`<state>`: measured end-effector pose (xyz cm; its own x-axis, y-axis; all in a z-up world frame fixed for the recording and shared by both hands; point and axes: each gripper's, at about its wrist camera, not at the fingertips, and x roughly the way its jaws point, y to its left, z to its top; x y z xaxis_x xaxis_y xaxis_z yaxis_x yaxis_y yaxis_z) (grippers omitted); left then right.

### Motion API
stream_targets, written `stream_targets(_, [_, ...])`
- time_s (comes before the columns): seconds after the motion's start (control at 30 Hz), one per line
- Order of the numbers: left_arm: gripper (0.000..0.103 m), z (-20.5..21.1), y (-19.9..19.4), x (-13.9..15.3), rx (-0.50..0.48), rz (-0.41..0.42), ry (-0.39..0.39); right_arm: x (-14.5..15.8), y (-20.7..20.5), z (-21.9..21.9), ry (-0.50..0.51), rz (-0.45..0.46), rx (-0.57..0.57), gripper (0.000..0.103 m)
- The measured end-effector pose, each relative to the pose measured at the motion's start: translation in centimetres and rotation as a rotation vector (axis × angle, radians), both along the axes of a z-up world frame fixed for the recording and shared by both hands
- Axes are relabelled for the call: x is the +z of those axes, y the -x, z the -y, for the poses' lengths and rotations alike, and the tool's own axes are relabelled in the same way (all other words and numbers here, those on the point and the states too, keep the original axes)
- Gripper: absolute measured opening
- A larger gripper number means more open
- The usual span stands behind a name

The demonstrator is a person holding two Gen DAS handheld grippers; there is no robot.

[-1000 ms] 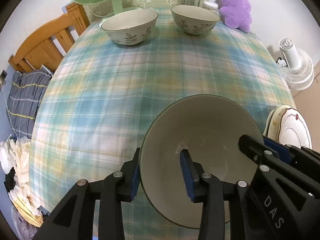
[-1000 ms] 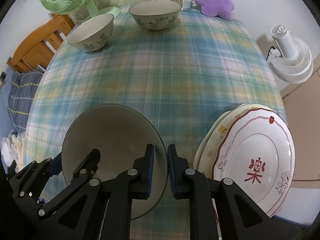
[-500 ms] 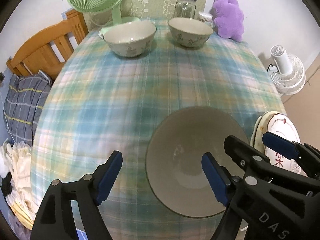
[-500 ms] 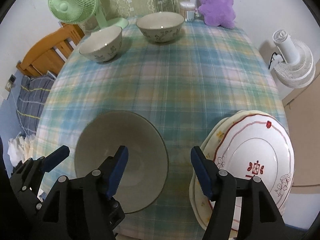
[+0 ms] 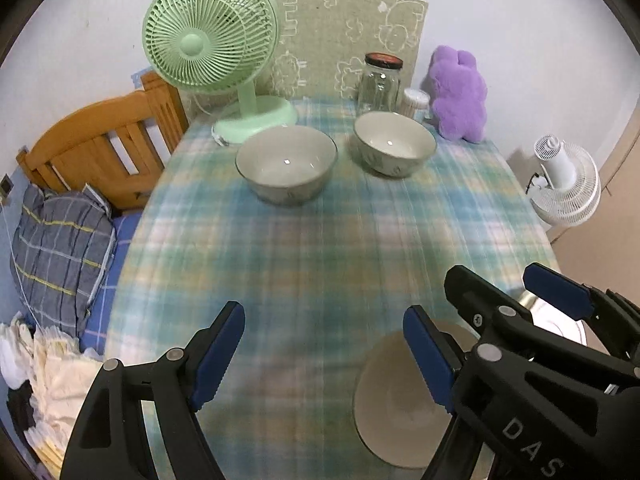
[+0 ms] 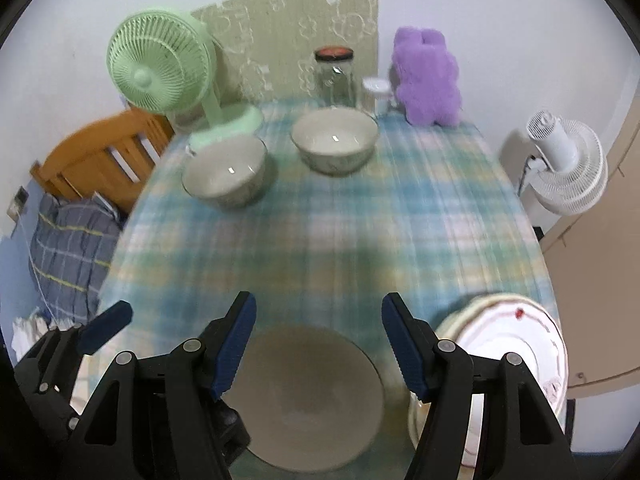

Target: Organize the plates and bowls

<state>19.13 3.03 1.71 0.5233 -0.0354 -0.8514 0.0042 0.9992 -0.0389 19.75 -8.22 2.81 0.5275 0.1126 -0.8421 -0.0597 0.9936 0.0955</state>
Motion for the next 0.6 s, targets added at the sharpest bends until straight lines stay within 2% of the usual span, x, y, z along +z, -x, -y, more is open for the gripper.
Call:
stream_targets(0.2, [0.083,-0.9,-2.7,0.5,0.043,0.021,-0.019,0.9,-3.6,-1.7,0.043,0.016,0.064,0.072])
stream_targets(0.4, [0.083,-1.7,-6.4,0.6,0.105,0.027,-0.038,0.8,-7.5,-2.1,0.01,0.024,0.094,0.076])
stream_targets(0.6, [0.083,-2.9,-10.9,-0.5,0.168,0.03,-0.037,-0.1,-12.6,-3.6,0.013,0.039,0.177,0.077])
